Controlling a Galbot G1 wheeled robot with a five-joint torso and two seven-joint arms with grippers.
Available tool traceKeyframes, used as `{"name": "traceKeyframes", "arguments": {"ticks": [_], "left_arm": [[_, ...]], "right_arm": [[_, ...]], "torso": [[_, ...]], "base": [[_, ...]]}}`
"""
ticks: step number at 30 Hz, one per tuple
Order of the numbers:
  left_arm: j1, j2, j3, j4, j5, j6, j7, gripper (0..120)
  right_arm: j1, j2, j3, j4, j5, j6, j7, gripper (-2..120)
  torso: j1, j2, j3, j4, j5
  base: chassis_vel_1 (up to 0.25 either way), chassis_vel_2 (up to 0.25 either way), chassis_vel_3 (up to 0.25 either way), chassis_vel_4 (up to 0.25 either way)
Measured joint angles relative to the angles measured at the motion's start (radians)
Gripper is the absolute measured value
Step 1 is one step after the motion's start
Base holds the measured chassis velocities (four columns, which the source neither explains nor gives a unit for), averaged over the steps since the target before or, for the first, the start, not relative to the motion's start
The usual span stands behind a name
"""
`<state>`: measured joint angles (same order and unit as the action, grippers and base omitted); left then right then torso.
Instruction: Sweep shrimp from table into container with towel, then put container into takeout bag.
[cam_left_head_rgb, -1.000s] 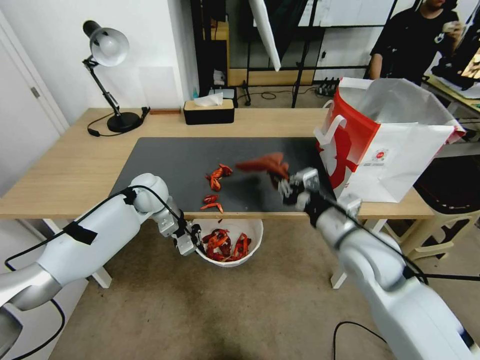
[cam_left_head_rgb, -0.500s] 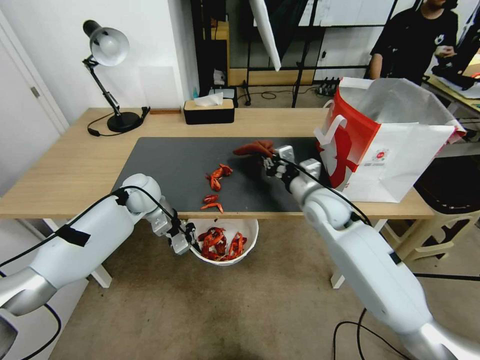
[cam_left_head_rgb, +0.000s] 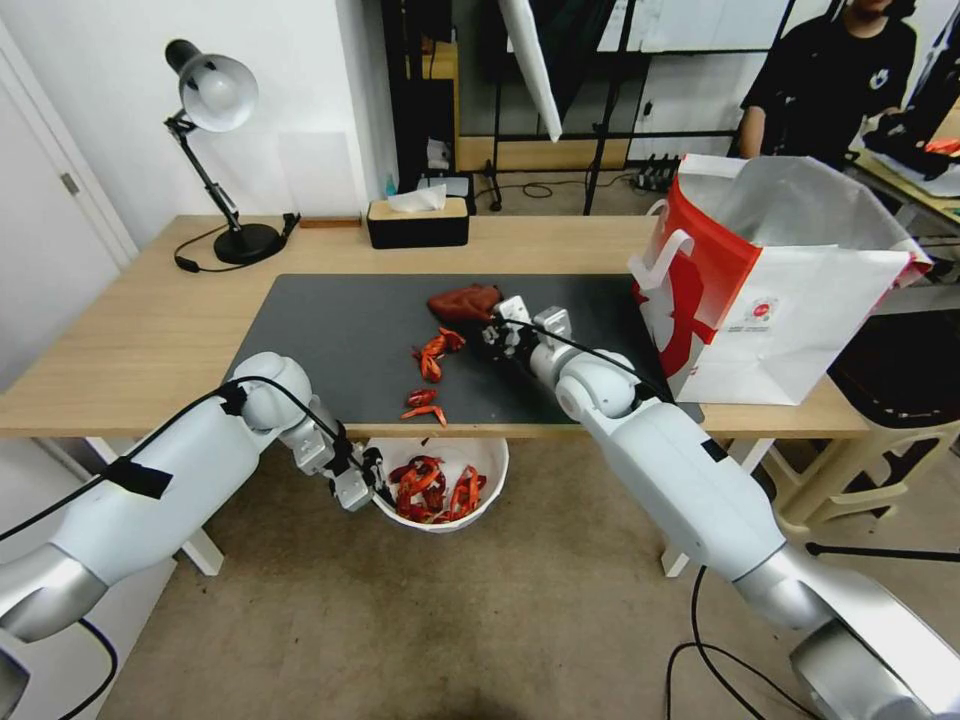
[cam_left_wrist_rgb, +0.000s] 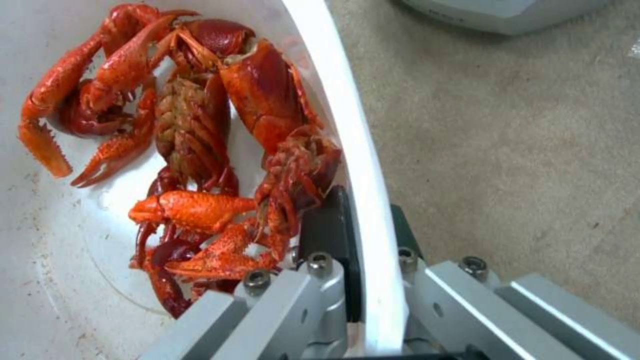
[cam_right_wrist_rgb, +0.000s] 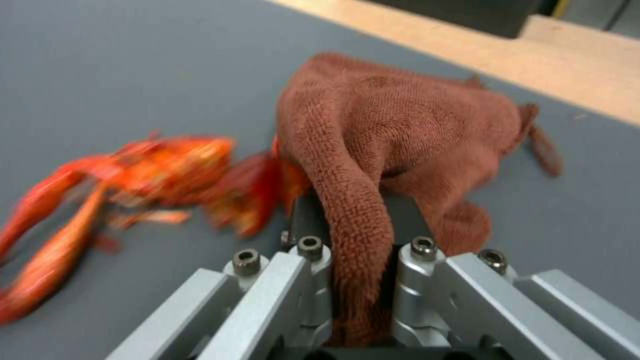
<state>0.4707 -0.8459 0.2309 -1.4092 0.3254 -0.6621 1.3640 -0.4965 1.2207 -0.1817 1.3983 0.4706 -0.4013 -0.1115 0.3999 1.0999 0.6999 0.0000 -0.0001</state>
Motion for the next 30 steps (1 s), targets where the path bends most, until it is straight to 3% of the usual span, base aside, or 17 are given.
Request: {"name": "traceKeyframes", "arguments": {"ticks": [10,30], "left_arm": [[0.007,0.009,-0.014,-0.005,-0.005,-0.002,-0.004,0],[-0.001,0.016,-0.028,-0.004,-0.012,-0.002,-0.005,0]], "right_arm": [[-0.050,-0.101,-0.024,0.113,0.048,0.018,-0.090,4],[-0.114,-0.220,-0.031,0.247,0.072,0.065,-0.223,4]], "torso": [[0.000,0.000,0.000,-0.0002,0.0002],[0.000,0.000,0.000,0.0000,0.0001]], "base": [[0.000,0.000,0.000,0.000],[0.000,0.000,0.000,0.000]]}}
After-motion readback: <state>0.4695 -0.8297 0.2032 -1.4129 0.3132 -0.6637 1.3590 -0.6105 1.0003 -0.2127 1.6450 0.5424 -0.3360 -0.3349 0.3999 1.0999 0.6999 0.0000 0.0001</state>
